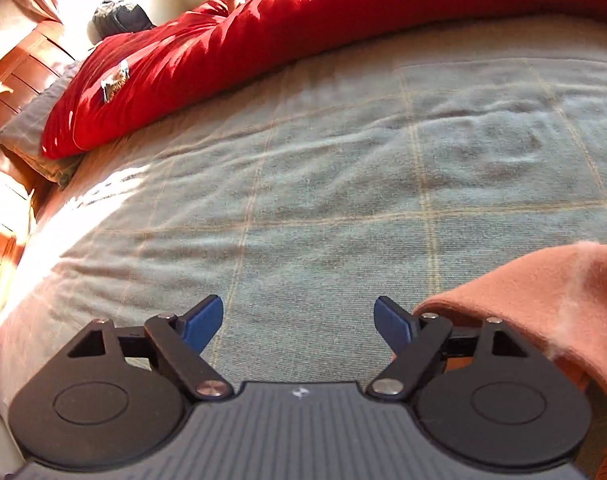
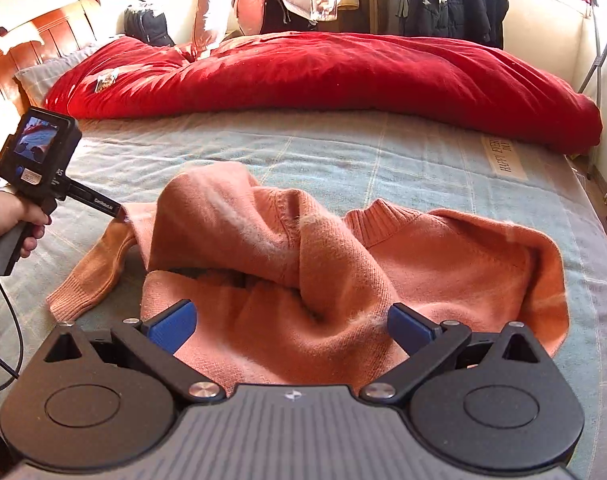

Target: Fold clothes

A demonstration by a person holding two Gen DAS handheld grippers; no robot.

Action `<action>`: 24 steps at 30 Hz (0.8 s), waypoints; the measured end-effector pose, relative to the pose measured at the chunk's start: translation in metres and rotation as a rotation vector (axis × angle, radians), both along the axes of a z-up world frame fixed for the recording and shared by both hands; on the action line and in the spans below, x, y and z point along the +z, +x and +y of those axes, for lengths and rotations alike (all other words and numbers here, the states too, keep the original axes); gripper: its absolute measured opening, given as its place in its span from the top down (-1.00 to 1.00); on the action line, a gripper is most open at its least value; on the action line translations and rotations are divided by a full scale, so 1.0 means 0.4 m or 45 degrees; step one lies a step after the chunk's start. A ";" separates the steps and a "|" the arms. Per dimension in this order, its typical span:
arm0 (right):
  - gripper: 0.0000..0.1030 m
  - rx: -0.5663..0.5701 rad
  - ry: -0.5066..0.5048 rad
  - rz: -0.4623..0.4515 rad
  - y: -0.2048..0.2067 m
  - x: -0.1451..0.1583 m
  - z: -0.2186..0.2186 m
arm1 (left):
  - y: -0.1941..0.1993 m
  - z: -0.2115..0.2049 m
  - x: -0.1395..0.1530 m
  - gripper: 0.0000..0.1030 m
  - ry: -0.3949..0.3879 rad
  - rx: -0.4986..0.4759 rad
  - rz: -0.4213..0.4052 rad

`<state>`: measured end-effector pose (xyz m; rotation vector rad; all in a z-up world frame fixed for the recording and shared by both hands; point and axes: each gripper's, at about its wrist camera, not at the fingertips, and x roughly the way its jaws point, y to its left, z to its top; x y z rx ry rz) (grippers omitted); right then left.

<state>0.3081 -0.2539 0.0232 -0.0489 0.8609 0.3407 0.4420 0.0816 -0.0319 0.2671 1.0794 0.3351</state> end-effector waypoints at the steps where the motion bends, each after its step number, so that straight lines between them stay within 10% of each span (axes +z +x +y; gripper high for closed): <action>1: -1.00 -0.003 -0.001 0.000 0.002 -0.001 0.001 | -0.015 -0.012 0.004 -0.63 -0.018 -0.052 0.008; 8: -1.00 0.085 -0.018 -0.009 0.044 0.011 0.054 | -0.092 -0.114 0.008 -0.65 -0.092 -0.386 0.117; 17: -0.93 0.309 -0.195 -0.077 0.117 0.004 0.189 | -0.147 -0.127 0.019 -0.72 -0.099 -0.518 0.108; 24: 0.28 0.642 -0.770 -0.212 0.158 -0.124 0.333 | -0.164 -0.075 0.009 -0.73 -0.110 -0.502 0.101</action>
